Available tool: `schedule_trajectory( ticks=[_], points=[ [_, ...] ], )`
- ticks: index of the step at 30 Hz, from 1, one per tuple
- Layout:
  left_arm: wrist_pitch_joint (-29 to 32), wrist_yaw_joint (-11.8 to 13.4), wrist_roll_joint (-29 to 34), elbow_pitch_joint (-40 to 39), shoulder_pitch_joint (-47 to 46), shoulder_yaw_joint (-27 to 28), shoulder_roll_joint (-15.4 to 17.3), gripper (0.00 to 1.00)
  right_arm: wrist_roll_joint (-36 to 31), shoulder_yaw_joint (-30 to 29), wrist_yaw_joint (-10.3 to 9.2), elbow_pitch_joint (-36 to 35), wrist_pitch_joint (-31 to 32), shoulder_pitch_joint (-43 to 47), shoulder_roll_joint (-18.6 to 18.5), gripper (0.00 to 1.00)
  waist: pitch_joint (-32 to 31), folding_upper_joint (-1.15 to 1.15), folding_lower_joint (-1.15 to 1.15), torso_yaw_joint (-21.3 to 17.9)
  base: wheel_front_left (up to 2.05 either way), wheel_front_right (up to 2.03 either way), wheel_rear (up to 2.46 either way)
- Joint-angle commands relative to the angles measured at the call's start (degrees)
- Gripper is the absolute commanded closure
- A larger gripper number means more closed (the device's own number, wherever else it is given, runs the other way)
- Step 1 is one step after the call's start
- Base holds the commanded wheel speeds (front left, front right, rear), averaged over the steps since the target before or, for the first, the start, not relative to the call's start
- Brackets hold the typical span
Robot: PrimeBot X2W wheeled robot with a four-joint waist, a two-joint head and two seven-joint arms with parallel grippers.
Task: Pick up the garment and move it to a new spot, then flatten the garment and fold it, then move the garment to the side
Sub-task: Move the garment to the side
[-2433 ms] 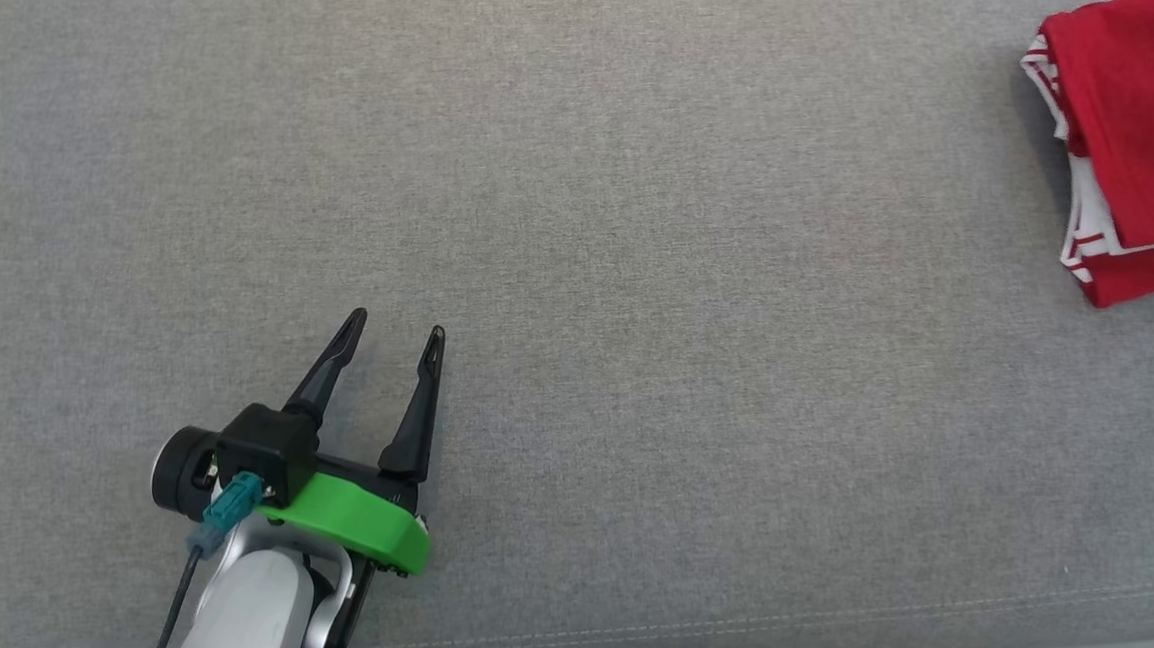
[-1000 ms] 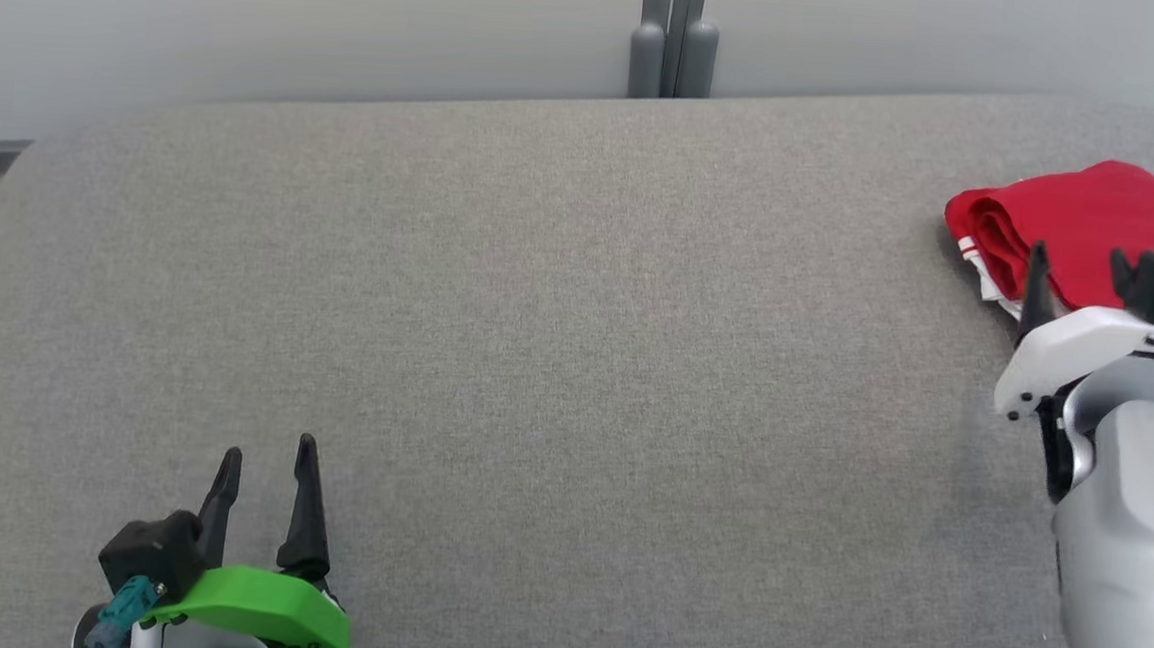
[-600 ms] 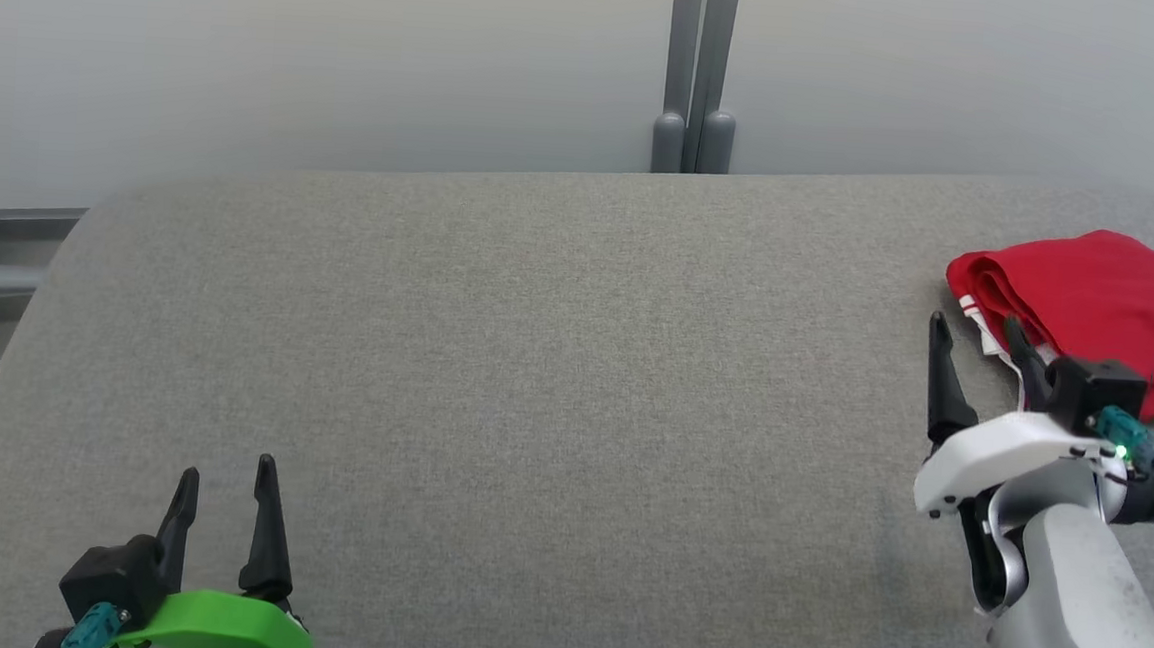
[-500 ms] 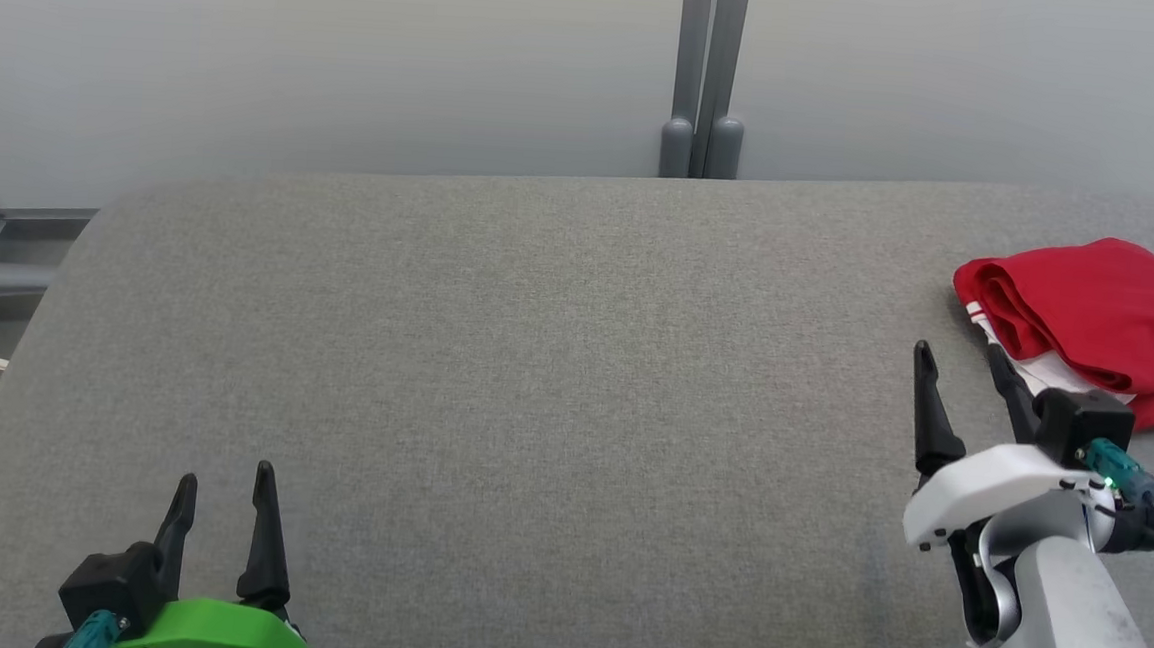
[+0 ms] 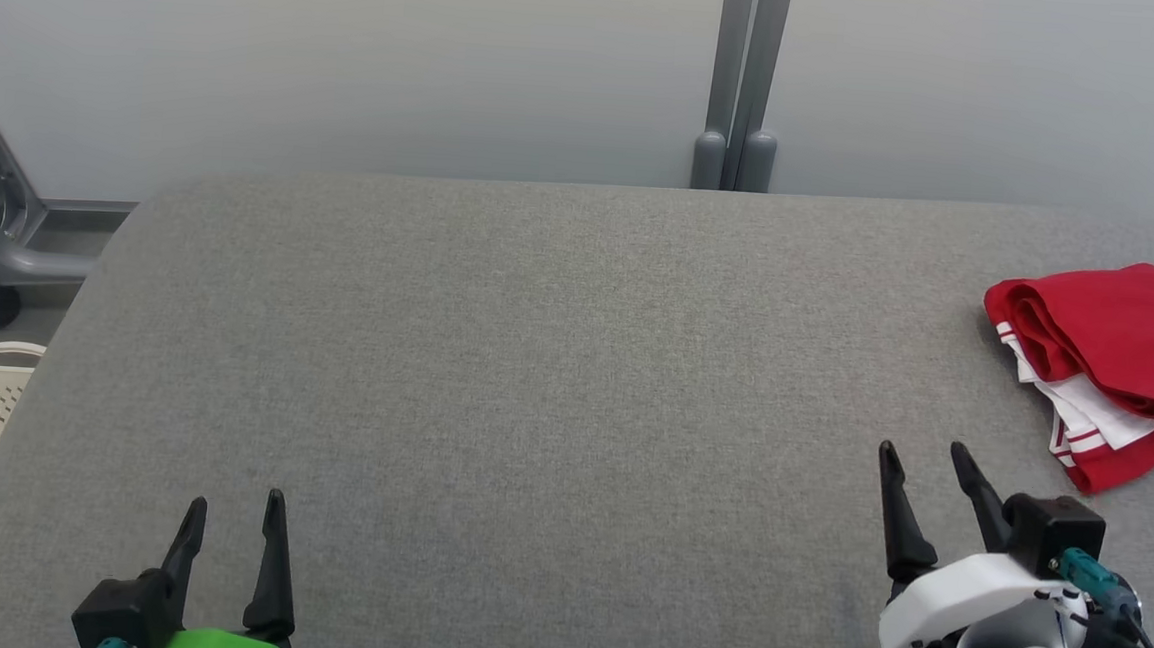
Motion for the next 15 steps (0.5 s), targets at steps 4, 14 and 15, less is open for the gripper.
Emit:
schedule_trajectory(
  ticks=[4,14,15],
  points=[
    [-0.3,-0.5,1.5,0.1,1.7,0.3,-0.6,0.0,0.6,1.6,-0.08,-0.5,-0.2,3.4,-0.1,0.0,-0.4,0.0,0.0,0.3,0.0,0.0,0.0],
    [-0.3,-0.8,2.7,1.6,2.6,0.8,-1.0,0.0,-0.8,0.6,-0.08,0.1,0.2,6.2,-0.1,0.0,-0.2,0.0,0.0,-0.3,0.0,0.0,0.0],
    [-0.3,-1.0,2.6,1.9,2.4,0.9,-1.0,0.0,-1.2,0.4,-0.08,-0.1,0.1,6.2,-0.1,0.0,-0.1,0.0,0.0,-0.3,0.0,0.0,0.0]
  ],
)
